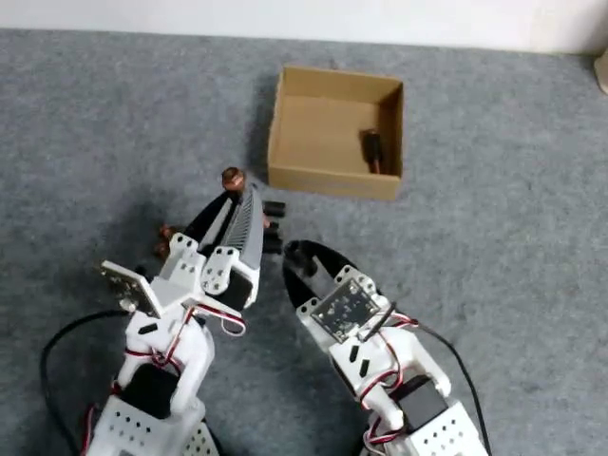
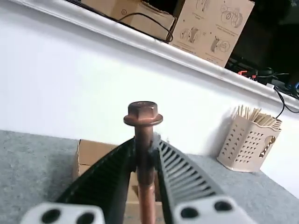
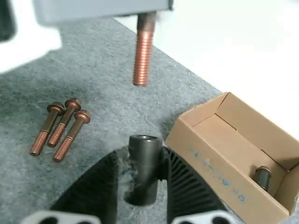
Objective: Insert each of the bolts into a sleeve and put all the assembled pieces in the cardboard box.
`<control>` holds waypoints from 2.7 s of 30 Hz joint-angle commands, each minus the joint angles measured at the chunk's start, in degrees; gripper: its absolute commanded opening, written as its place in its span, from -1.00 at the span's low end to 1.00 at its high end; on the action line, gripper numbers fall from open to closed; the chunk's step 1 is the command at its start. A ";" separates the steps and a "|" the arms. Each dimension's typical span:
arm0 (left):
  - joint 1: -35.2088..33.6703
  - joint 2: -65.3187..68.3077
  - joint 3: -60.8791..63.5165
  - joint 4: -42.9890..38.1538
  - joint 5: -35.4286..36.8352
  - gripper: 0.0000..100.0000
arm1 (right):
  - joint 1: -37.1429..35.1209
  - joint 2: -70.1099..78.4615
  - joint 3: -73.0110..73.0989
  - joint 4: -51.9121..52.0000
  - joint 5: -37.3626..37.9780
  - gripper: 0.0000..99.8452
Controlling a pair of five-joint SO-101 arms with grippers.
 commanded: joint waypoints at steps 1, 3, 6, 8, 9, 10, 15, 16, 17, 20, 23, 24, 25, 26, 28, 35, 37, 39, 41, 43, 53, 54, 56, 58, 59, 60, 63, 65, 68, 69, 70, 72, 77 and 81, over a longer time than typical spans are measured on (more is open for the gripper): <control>1.36 -0.92 1.10 -1.14 0.26 -0.99 | -0.48 -1.01 2.95 -2.15 -0.53 -0.99; 3.03 -0.92 1.10 -0.97 0.26 -0.99 | -0.48 -1.01 2.95 -2.15 -0.53 -0.99; 6.11 -0.92 1.10 0.88 2.73 -0.99 | -0.40 -1.01 2.95 -2.15 -0.53 -0.99; 7.25 -0.92 1.10 3.52 5.27 -0.99 | -0.40 -1.01 2.86 -2.15 -0.53 -0.99; 7.52 -0.92 1.10 4.48 5.98 -0.99 | -0.40 -1.01 2.77 -2.15 -0.53 -0.99; 7.52 -0.92 1.10 5.19 6.24 -0.99 | -0.40 -1.01 2.59 -2.15 -0.53 -0.99; 7.60 -0.92 1.10 6.15 6.33 -0.99 | -0.40 -1.01 2.51 -2.15 -0.53 -0.99; 8.13 -0.92 1.10 7.12 6.33 -0.99 | -0.40 -1.01 2.51 -2.15 -0.53 -0.99; 8.84 -0.92 1.10 7.91 6.33 -0.99 | -0.22 -1.01 2.51 -2.15 -0.53 -0.99; 11.65 -0.92 1.10 10.11 6.33 -0.99 | 1.63 -1.01 2.42 -2.15 -0.62 -0.99; 14.55 -0.92 1.10 11.87 6.33 -0.99 | 2.86 -1.01 2.42 -2.15 -0.62 -0.99; 14.90 -0.92 1.10 12.04 6.33 -0.99 | 3.03 -1.01 2.42 -2.15 -0.88 -0.99; 15.08 -0.92 1.10 12.04 6.77 -0.98 | 3.03 -1.01 2.42 -2.15 -2.02 -0.99; 14.99 -0.92 1.10 12.13 8.26 -0.98 | 3.03 -1.01 2.42 -2.15 -3.25 -0.99; 14.81 -0.92 1.10 12.31 10.90 -0.98 | 3.21 -1.10 2.42 -2.15 -5.01 -0.99; 17.01 -0.92 1.10 16.18 12.13 -0.98 | 6.81 -1.10 2.42 -2.15 -5.36 -0.99; 16.57 -0.92 1.10 16.18 12.13 -0.98 | 6.81 -1.10 2.42 -2.15 -5.36 -0.99; 14.90 -0.92 1.10 16.09 12.22 -0.98 | 6.81 -1.10 2.33 -2.15 -5.36 -0.99; 12.97 -0.92 1.10 16.00 12.22 -0.98 | 6.64 -1.10 2.33 -2.15 -5.36 -0.99; 11.65 -0.92 1.10 15.91 12.22 -0.98 | 6.46 -1.10 2.33 -1.98 -5.36 -0.99; 11.21 -0.92 1.10 15.91 11.96 -0.98 | 2.86 -1.10 -2.07 3.56 -5.01 -0.99; 11.38 -0.92 1.10 15.91 11.96 -0.98 | 2.59 -1.10 -2.51 3.82 -5.01 -0.99; 11.21 -0.92 1.01 15.91 11.96 -0.98 | 2.59 -1.10 -2.59 3.82 -4.92 -0.99; 11.12 -0.92 0.92 15.91 11.87 -0.98 | 2.51 -1.10 -2.59 3.82 -4.92 -0.99; 11.12 -0.92 0.92 15.91 11.87 -0.95 | 2.51 -1.10 -2.59 3.82 -4.92 -0.99; 11.12 -0.92 0.92 15.91 11.87 -0.89 | 2.59 -1.10 -2.59 3.82 -4.92 -0.99; 11.82 -0.92 1.01 16.18 9.41 -0.60 | 2.68 -1.10 -2.59 3.82 -4.92 -0.99; 12.53 -0.92 1.10 16.26 7.65 -0.43 | 2.68 -1.10 -2.59 3.82 -4.92 -0.99; 12.35 -0.92 1.01 16.26 7.56 -0.40 | 2.77 -1.10 -2.68 3.74 -4.92 -0.99; 12.35 -0.92 0.92 16.26 7.82 -0.42 | 2.77 -1.10 -2.68 3.74 -4.92 -0.99; 12.35 -0.92 0.92 16.26 7.91 -0.45 | 2.77 -1.10 -2.68 3.74 -4.92 -0.99; 12.26 -0.92 0.92 16.26 7.91 -0.51 | 2.77 -1.10 -2.59 3.74 -4.92 -0.99; 11.65 -0.92 0.84 16.26 7.47 -0.56 | 2.77 -1.10 -2.59 3.74 -2.37 -0.99; 6.90 -0.92 0.84 15.91 7.47 -0.56 | 2.77 -1.10 -3.03 3.82 -2.37 -0.99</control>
